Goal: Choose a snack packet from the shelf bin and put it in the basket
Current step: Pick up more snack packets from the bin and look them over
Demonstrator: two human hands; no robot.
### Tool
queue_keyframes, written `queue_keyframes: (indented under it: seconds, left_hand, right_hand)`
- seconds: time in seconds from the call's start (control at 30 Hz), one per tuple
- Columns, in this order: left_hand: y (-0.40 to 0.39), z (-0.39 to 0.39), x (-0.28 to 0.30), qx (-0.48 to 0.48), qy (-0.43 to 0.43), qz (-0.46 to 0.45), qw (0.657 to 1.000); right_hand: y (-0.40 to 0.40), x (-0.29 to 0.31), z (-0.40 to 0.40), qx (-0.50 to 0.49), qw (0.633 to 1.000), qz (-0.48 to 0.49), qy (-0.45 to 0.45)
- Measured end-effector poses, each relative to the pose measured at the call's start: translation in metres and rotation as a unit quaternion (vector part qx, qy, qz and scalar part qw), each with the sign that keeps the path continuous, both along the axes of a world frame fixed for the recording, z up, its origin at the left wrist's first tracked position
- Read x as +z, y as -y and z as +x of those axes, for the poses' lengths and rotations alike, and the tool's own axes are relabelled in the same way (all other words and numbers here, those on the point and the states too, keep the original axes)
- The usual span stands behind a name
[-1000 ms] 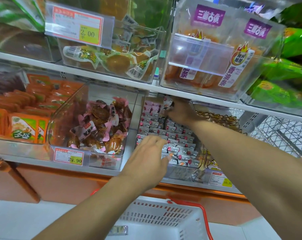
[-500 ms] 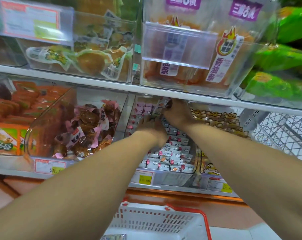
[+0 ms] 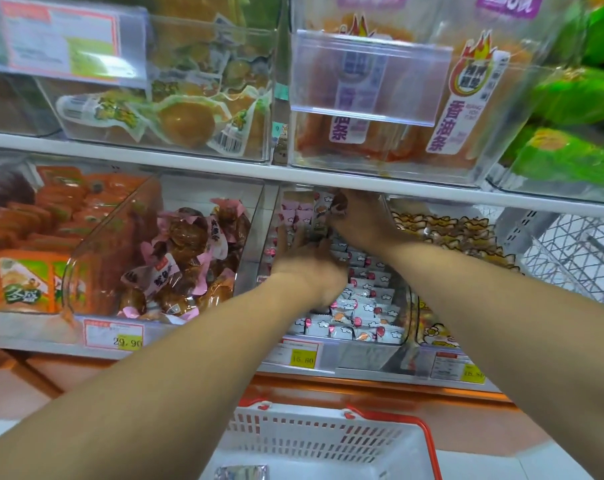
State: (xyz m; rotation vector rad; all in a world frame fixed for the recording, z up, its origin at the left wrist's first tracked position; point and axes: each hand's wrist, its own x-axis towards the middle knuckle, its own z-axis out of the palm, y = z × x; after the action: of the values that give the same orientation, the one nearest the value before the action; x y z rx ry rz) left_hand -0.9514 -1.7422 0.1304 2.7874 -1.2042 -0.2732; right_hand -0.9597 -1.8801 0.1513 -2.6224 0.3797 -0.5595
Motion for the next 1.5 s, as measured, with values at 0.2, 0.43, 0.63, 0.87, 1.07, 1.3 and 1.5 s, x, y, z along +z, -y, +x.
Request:
queue_keyframes:
  seconds: [0.2, 0.43, 0.63, 0.87, 1.07, 1.3, 1.5]
  left_hand:
    - [-0.01, -0.015, -0.006, 0.013, 0.033, -0.02, 0.999]
    - [-0.019, -0.015, -0.018, 0.01, 0.02, -0.08, 0.997]
    - [-0.019, -0.016, -0.018, 0.019, 0.0, -0.091, 0.996]
    - [-0.024, -0.012, -0.009, 0.006, -0.026, -0.076, 0.997]
    - [-0.046, -0.031, 0.01, 0.026, -0.025, -0.177, 0.984]
    - [-0.101, -0.068, 0.032, 0.211, -0.377, -0.502, 0.749]
    - [-0.133, -0.094, 0.018, 0.256, -0.545, -0.589, 0.539]
  right_hand:
    - [0.002, 0.0, 0.002, 0.034, 0.997, -0.05, -0.039]
    - [-0.008, -0.011, -0.005, 0.042, 0.977, -0.13, -0.163]
    - [0.0, -0.004, -0.005, -0.039, 0.975, -0.117, -0.183]
    - [-0.014, 0.009, -0.015, -0.134, 0.991, 0.008, 0.025]
    - [-0.053, 0.027, -0.058, -0.223, 0.906, 0.306, 0.191]
    - [-0.103, 0.015, -0.159, -0.146, 0.747, 0.619, 0.192]
    - [-0.118, 0.015, -0.197, -0.112, 0.668, 0.708, 0.198]
